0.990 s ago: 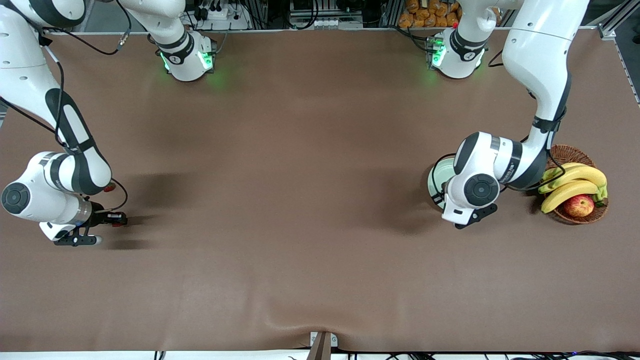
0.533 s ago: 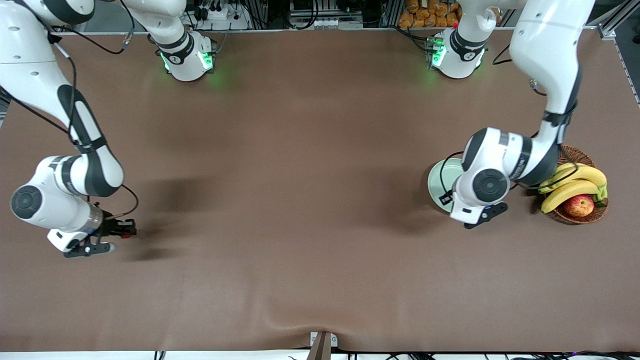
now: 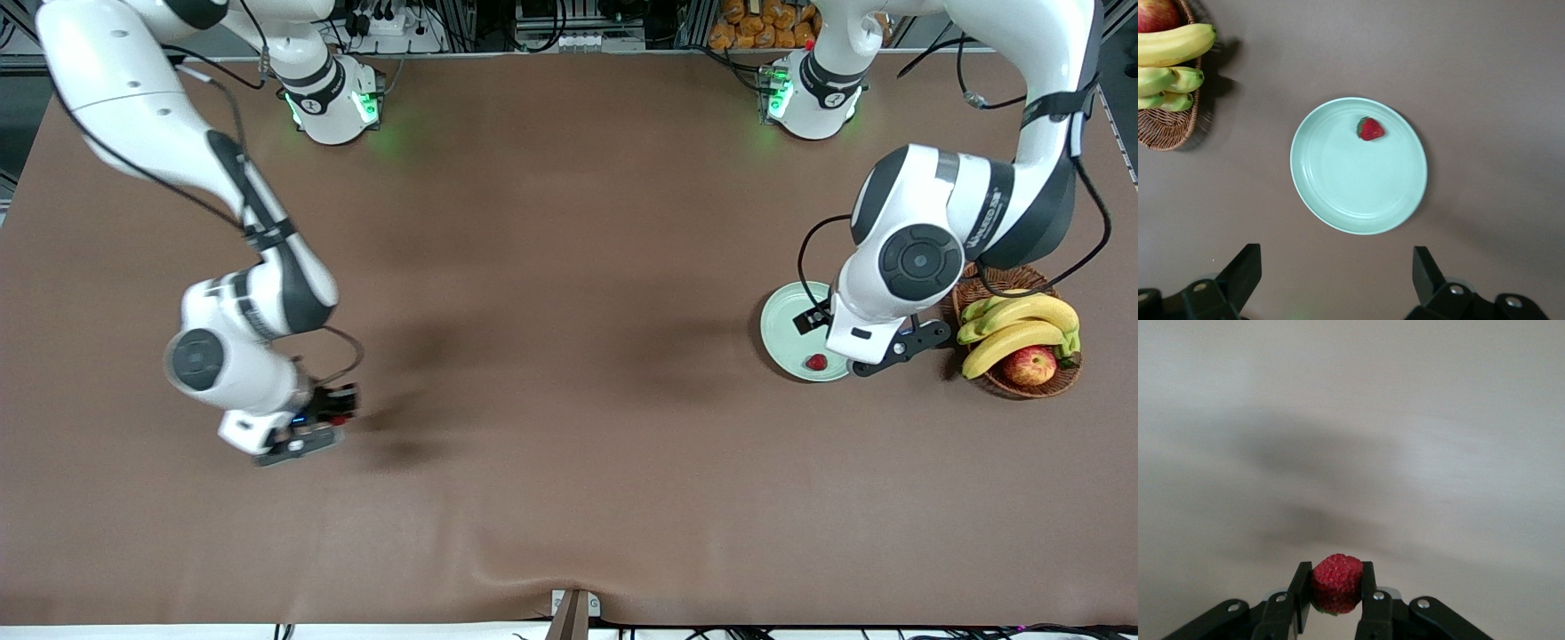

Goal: Collect all strawberries into plate
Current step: 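Set the second strawberry mid-table with the right gripper while the left gripper withdraws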

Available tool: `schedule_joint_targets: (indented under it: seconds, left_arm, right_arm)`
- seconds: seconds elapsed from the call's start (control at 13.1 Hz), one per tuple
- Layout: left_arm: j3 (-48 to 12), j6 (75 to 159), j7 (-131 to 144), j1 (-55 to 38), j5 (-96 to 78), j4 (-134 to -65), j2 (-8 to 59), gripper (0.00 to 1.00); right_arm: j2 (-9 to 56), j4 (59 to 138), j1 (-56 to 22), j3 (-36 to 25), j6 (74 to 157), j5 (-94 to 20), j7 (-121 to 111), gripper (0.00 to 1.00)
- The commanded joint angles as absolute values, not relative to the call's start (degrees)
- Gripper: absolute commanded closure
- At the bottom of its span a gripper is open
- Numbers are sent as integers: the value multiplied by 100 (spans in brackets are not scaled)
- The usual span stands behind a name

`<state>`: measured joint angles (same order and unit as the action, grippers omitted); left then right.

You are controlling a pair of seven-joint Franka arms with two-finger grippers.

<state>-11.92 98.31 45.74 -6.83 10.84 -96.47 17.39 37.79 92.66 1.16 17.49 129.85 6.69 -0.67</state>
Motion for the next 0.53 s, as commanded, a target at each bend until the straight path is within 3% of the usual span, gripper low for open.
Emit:
schedule_joint_targets:
  seconds: [0.0, 0.46]
  left_arm:
    - [-1239, 9633, 4491, -633, 888, -9116, 1811, 0]
    - [-1485, 9264, 4238, -633, 668, -8297, 1609, 0]
  right_arm:
    - [3753, 9123, -568, 1784, 12955, 457, 752, 98]
    - [3893, 8833, -1914, 1793, 13157, 457, 2686, 98]
